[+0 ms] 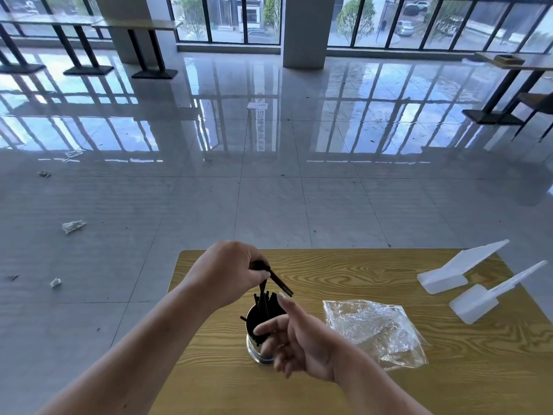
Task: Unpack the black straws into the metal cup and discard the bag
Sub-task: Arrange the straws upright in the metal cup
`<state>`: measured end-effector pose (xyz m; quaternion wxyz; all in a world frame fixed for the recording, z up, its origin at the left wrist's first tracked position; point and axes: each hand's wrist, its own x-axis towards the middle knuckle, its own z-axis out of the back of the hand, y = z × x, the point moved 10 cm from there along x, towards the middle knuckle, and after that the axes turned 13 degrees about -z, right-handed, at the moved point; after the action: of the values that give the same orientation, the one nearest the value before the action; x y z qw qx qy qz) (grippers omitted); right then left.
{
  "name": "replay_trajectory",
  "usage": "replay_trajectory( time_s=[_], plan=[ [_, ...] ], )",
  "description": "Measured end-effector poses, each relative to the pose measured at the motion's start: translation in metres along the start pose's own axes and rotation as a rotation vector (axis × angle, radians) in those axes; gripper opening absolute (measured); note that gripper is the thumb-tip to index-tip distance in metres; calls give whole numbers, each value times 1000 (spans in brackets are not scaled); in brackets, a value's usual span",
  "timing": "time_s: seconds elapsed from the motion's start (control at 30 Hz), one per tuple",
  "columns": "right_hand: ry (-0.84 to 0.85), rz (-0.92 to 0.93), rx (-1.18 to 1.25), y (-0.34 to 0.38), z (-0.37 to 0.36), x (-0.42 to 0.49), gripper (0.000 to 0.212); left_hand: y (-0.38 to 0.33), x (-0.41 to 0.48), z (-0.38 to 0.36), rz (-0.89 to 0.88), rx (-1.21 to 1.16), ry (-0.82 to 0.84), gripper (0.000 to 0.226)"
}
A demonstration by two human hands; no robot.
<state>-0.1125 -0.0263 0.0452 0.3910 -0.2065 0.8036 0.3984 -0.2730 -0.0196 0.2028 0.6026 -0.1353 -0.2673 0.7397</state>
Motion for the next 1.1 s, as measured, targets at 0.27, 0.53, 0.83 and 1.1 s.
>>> replay_trajectory(
  time_s=[0.27,0.53,0.83,1.1],
  plan=[
    [190,31,642,27,-20,19,118,-66,-26,-2,-449,301,-115,4],
    [27,108,705,65,9,11,28,-51,-75,-65,-612,352,-69,30],
    [-555,456,28,116,48,-34,53,16,-71,-78,-255,204,-45,41],
    [-786,733,-665,122,26,-58,52,106,-67,-89,226,-32,30,24]
  ],
)
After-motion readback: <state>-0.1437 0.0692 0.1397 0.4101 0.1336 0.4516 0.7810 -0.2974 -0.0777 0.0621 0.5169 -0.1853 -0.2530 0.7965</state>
